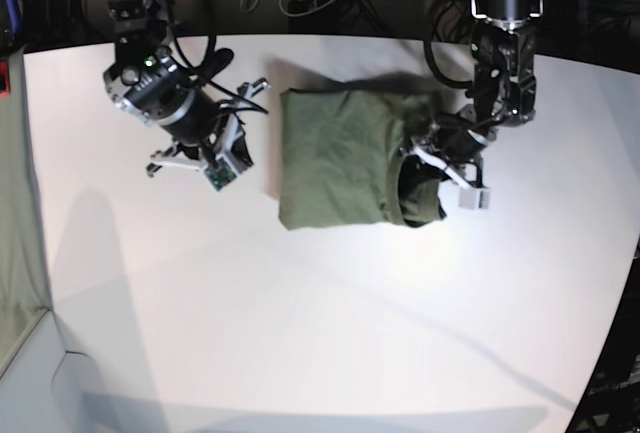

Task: Layout the t-shirt on the table in an organized manner, then fold the t-shirt properly
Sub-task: 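Press and smooth the folded shirt with the left gripper, squaring its edges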

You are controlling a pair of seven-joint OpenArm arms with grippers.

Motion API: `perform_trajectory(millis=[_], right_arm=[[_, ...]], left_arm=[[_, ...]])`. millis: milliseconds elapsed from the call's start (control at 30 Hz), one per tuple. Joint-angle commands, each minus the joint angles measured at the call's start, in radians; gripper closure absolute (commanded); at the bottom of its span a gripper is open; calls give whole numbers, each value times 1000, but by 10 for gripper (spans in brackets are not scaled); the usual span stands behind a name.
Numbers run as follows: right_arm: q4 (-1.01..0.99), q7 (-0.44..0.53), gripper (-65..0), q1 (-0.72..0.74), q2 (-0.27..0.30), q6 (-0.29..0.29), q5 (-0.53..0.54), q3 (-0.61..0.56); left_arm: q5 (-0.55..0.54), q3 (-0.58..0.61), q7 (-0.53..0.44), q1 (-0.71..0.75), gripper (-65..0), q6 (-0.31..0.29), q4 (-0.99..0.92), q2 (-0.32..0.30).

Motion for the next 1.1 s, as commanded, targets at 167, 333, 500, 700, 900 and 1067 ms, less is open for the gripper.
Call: perform_trajectory(millis=[167, 333, 500, 700, 900, 1067], right_arm=[[37, 25, 0, -19, 6, 7, 15, 46], [38, 25, 0, -19, 6, 7, 15, 106], [38, 25, 0, -22, 6, 7, 15, 154], [38, 28, 0, -47, 5, 7, 15, 189], [38, 25, 0, -48, 2, 7, 15, 289], [38, 25, 0, -48, 0, 7, 15, 379]], left_arm=[[78, 139, 69, -18, -2, 58, 70, -101], [78, 357, 69, -128, -2, 58, 94, -217], [78, 555, 63, -250, -2, 58, 94, -260], [105, 800, 62, -420, -2, 58, 94, -245], [323, 970, 62, -495, -2, 56, 94, -137], [602, 996, 62, -487, -2, -51, 82, -15]])
